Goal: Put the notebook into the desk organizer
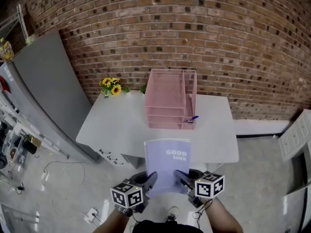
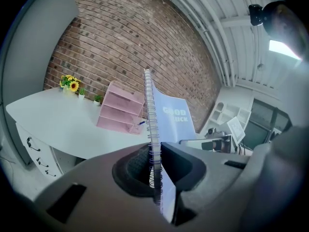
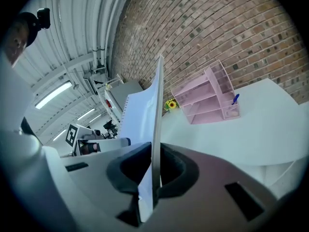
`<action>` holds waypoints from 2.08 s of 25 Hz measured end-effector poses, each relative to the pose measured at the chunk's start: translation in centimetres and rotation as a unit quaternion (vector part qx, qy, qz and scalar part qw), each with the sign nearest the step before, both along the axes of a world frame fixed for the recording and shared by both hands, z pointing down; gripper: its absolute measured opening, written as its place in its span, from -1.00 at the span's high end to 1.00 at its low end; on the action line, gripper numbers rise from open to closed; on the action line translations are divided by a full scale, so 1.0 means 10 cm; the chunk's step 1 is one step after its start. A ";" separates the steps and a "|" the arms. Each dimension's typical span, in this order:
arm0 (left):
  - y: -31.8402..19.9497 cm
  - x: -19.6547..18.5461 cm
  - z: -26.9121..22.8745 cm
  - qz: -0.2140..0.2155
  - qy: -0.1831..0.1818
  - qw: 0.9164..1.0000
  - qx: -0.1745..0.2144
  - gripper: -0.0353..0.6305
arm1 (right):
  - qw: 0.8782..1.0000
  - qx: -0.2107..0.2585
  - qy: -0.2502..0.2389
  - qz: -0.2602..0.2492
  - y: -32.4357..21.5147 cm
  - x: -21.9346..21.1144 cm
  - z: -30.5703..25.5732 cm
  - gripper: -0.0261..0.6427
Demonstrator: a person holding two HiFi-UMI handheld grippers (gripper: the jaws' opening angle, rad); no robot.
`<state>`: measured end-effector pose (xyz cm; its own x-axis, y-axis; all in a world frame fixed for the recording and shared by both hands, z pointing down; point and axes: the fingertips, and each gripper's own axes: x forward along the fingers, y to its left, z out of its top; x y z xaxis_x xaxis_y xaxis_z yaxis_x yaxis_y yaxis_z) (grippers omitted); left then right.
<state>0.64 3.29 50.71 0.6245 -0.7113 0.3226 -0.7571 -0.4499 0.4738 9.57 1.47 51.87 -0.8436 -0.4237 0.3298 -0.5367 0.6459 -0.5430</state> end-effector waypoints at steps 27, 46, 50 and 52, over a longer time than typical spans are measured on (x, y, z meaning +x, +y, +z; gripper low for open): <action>-1.30 -0.30 0.39 0.025 0.013 0.998 -0.047 0.76 | 0.997 -0.070 0.013 0.025 -1.22 -0.29 0.43 0.81; -2.16 -0.61 0.88 0.099 0.027 0.988 -0.112 0.76 | 0.984 -0.147 0.022 0.095 -1.95 -0.59 0.90 0.80; -2.27 -0.62 0.93 0.113 0.029 0.986 -0.116 0.76 | 0.982 -0.153 0.025 0.110 -2.04 -0.60 0.94 0.80; -2.31 -0.64 0.95 0.117 0.030 0.986 -0.117 0.76 | 0.981 -0.154 0.027 0.114 -2.08 -0.62 0.95 0.80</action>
<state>-5.76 -19.84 60.21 0.7855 -0.4561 0.4182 -0.6130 -0.4812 0.6267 3.40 -19.31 61.40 -0.7163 -0.4730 0.5131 -0.6814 0.3154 -0.6605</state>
